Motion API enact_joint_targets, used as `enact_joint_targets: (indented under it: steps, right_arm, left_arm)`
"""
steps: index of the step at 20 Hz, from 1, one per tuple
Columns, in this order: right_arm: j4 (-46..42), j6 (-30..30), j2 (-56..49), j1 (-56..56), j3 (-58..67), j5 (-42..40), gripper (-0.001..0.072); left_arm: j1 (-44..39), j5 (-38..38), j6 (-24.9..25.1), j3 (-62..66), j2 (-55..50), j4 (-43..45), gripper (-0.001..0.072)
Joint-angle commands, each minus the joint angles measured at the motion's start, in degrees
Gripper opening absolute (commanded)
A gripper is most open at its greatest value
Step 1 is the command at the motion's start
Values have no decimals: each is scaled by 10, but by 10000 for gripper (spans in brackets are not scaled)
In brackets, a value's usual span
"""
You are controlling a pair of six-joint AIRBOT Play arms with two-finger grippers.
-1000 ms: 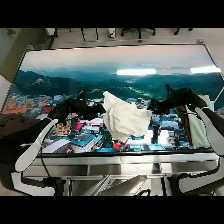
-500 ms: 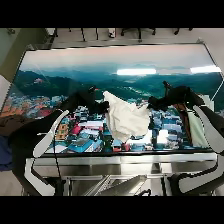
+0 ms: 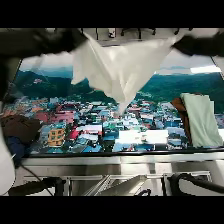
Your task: Fold the shirts.
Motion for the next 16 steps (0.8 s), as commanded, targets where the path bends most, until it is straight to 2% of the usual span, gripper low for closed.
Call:
enact_joint_targets:
  steps: [1,4,6,8,10,12,16]
  right_arm:
    - [-31,-23,139,-17,102,-6,21]
    - [-116,-38,256,-17,102,35,21]
    - [-162,-38,299,-17,102,61,21]
    - [-169,-38,310,-17,102,69,21]
    - [-169,-32,296,-17,100,61,22]
    - [-171,-18,261,-17,89,37,22]
    - [-167,7,153,-13,17,3,22]
  left_arm:
    - [33,16,1,84,124,0,21]
    - [80,-53,34,-22,275,10,21]
    - [126,-59,33,-71,337,45,20]
    - [183,-55,33,-109,367,44,21]
    - [234,-44,34,-137,364,38,20]
    - [252,-16,53,-151,328,22,21]
    - [195,-2,109,-151,183,14,21]
